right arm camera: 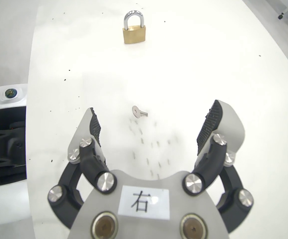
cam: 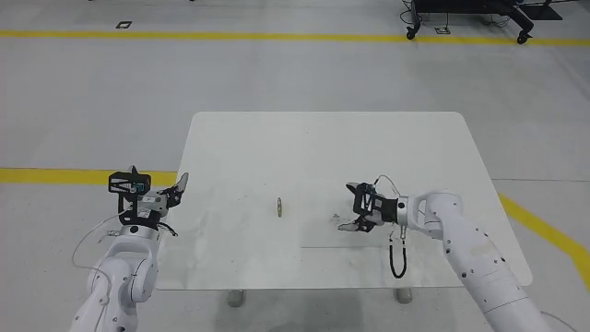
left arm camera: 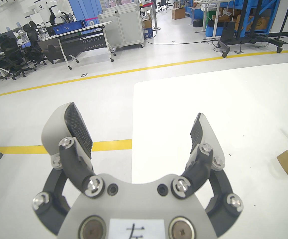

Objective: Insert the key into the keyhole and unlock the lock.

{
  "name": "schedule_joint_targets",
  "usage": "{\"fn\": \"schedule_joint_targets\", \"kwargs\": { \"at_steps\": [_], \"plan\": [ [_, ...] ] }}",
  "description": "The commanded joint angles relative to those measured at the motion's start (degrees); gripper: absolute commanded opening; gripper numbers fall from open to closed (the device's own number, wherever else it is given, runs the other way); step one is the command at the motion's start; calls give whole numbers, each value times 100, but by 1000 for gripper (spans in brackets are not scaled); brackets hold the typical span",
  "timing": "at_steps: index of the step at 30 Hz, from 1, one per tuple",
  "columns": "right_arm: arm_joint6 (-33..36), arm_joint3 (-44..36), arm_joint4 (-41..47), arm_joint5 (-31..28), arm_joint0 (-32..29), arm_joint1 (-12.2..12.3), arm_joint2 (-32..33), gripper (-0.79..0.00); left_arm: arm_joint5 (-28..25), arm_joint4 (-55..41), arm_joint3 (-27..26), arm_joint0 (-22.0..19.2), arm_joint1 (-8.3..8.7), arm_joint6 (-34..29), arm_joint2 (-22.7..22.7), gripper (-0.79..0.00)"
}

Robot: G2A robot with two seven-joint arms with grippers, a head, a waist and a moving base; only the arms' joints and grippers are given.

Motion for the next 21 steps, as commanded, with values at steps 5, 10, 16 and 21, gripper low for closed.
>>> {"fn": "schedule_joint_targets", "kwargs": {
  "at_steps": [5,10,16,21],
  "plan": [
    [-472,232,-596,-1,420,163,-787,-459,0,0,0,0,0,0,0,0],
    [-852,424,-892,-1,635,255,-1057,-499,0,0,0,0,0,0,0,0],
    [-1001,528,-957,43,734,285,-1095,-600,0,0,0,0,0,0,0,0],
    [-866,445,-1024,190,746,271,-1181,-591,0,0,0,0,0,0,0,0]
  ]
}}
